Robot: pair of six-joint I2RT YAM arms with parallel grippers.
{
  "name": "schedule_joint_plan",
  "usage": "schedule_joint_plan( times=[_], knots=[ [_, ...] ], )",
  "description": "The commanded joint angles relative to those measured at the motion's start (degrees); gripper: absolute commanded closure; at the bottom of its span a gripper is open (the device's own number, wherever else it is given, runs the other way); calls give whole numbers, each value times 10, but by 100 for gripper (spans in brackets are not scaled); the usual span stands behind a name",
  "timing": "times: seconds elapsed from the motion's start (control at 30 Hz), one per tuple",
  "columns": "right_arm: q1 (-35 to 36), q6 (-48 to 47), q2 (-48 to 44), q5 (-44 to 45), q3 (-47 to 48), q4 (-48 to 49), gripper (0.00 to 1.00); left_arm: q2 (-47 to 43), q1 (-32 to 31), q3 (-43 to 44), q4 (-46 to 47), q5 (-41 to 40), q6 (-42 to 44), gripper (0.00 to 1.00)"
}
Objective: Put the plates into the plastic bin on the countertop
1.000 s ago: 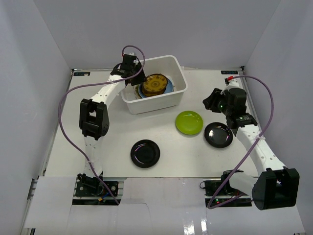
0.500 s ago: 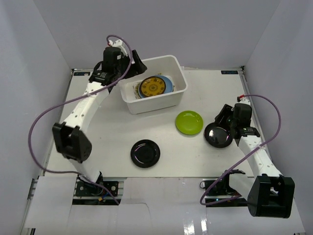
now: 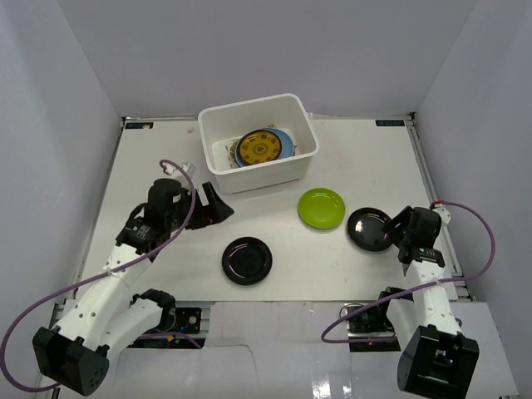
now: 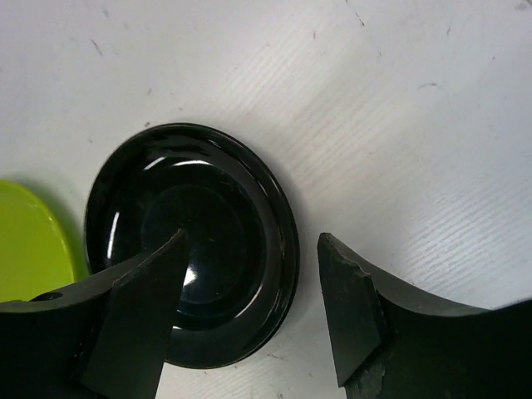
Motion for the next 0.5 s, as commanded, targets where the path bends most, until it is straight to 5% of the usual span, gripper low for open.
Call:
schedule_joint_plan(
  times=[0.0, 0.3, 0.4, 0.47],
  knots=[
    [-11, 13, 25, -8, -17, 9, 31, -39, 0, -76, -57, 20, -52, 7],
    [-36, 21, 116, -68, -51, 71, 35, -70, -2, -166, -51, 10, -93, 6],
    [-48, 25, 143, -77, -53, 86, 49, -55, -2, -169, -47, 8, -94, 6],
    [-56, 30, 142, -64, -54, 86, 71, -42, -4, -172, -44, 8, -96, 7]
  ],
)
